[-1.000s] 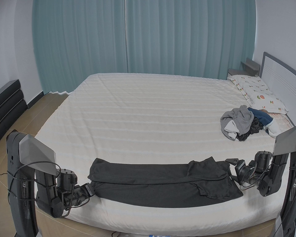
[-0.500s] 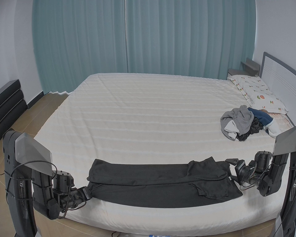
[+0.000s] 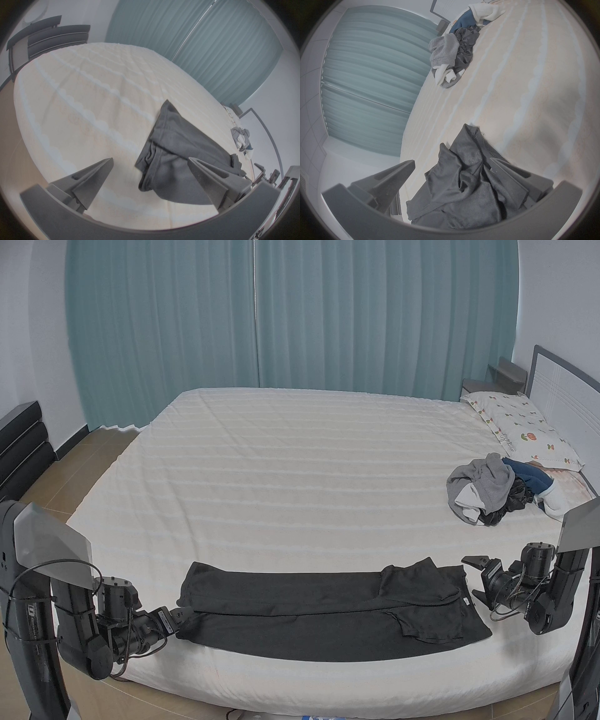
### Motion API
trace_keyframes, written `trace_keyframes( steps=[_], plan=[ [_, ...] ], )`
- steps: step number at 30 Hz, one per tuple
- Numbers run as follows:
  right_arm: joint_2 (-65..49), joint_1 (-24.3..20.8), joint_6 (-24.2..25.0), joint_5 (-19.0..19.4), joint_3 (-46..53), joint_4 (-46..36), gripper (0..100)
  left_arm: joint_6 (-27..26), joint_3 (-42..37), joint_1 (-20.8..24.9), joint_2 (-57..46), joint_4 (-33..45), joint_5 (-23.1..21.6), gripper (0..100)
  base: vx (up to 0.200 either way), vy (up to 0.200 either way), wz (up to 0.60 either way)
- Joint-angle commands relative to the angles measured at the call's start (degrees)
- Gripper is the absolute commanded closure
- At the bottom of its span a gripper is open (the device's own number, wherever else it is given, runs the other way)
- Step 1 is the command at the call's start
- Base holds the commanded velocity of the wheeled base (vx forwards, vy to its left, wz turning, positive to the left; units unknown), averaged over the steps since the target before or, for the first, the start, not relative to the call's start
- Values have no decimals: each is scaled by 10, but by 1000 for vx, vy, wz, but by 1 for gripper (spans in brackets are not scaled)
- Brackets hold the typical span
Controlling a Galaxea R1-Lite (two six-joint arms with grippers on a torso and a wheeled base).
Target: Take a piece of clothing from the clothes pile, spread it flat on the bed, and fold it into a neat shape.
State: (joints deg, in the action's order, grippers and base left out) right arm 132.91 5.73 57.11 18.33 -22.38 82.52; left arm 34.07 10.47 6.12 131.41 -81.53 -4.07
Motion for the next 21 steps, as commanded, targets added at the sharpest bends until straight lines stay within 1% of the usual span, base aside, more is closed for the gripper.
trace_keyframes(
  steps=[1,4,8,12,15,16,17,21],
  plan=[
    [3,14,0,0,-13,1,0,9,8,-11,-45,1,-1,0,0,0,0],
    [18,27,0,0,-27,-2,0,17,21,-13,-63,7,-1,0,0,0,0],
    [22,23,0,0,-25,1,0,20,61,-12,-64,35,-1,0,0,0,0],
    [23,20,-2,-1,-23,1,0,20,139,-8,-64,138,1,0,0,0,0],
    [24,18,-5,-1,-22,1,0,17,196,-4,-54,216,19,0,0,0,0],
    [24,18,-5,-1,-22,1,0,17,196,-4,-54,216,19,0,0,0,0],
    [26,15,-9,-2,-22,1,0,17,233,2,-38,247,41,0,0,0,0],
    [31,13,-19,-2,-21,2,0,9,267,15,-8,284,45,0,0,0,0]
  ],
)
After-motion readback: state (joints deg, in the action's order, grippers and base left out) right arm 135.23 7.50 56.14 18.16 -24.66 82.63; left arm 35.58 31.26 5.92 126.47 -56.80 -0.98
